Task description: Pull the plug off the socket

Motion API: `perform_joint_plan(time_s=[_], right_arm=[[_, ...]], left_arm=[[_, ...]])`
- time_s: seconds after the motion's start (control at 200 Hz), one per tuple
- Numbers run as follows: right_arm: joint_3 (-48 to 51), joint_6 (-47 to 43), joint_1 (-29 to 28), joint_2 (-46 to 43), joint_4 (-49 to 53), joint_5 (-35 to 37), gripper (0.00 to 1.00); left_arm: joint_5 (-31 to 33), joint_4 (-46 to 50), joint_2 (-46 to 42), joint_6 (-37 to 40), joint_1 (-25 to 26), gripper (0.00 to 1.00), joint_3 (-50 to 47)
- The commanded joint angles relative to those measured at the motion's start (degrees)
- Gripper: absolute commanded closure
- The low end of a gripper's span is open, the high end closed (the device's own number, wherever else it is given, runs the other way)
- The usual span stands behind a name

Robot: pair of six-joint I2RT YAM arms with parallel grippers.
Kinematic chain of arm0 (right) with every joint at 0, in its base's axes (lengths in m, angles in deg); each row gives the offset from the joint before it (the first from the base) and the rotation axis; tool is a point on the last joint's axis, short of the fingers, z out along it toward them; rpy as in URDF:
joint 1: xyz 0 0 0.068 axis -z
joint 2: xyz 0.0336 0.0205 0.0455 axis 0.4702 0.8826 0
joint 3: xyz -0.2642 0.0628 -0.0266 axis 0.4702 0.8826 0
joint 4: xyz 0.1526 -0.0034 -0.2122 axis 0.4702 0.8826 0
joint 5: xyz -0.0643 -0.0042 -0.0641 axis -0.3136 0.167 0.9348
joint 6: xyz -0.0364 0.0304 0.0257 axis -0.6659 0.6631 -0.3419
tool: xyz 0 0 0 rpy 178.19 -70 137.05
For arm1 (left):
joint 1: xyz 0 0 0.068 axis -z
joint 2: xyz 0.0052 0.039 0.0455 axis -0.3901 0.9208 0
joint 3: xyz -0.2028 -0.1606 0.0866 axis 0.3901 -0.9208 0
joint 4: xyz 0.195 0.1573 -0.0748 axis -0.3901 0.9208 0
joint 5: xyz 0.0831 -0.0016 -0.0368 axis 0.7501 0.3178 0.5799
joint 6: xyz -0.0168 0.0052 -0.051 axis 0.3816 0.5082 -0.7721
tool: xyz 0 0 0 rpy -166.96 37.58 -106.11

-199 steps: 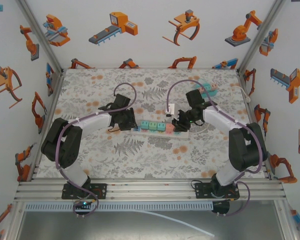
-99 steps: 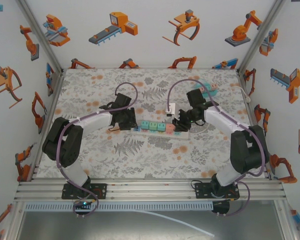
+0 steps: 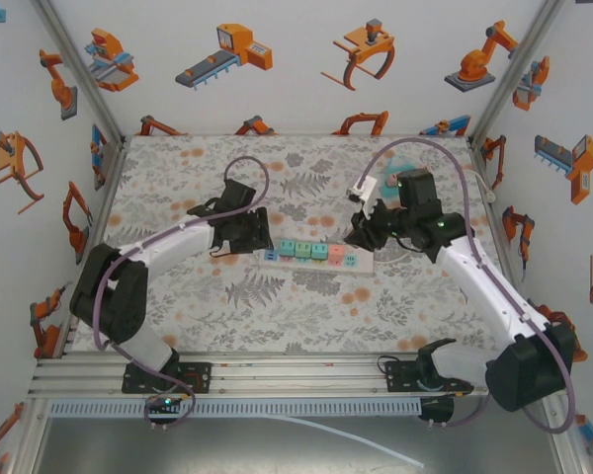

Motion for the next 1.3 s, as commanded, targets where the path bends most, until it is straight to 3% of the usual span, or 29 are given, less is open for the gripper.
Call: perform_joint_plan(time_s=[0.0,0.135,0.361,0.646,0.816,1.167,1.297], right_arm=[[2.3,29.1,1.3,-3.1,-5.0,-2.5,0.85],[6.8,46.8,4.0,-5.7,-7.8,-3.8,0.85],[18.6,59.1,5.7,-9.0,-13.5,3.3,0.84],[31.9,64.0,6.0,-9.2,-23.4,12.5,0.84],[38.2,65.7,5.9,-9.1,-29.6,15.1,0.82],[44.1,66.0,5.9,-6.0,-36.4,17.7,0.66],[44.6,65.5,5.9,-6.7,-34.4,19.0,0.55]], left_arm=[[-5.5,-1.0,-7.1,5.0,0.3,0.39,0.8],[-17.0,-7.8,-15.5,10.6,0.6,0.28,-3.9],[-27.1,-10.8,-25.2,16.6,2.0,0.00,-8.0],[-28.4,-7.4,-30.8,22.4,2.3,0.03,-9.1],[-26.3,-8.0,-31.0,21.3,2.3,0.03,-9.7],[-23.5,-12.9,-30.0,16.6,2.3,0.03,-12.1],[-22.1,-12.3,-30.0,16.3,2.3,0.03,-12.1]])
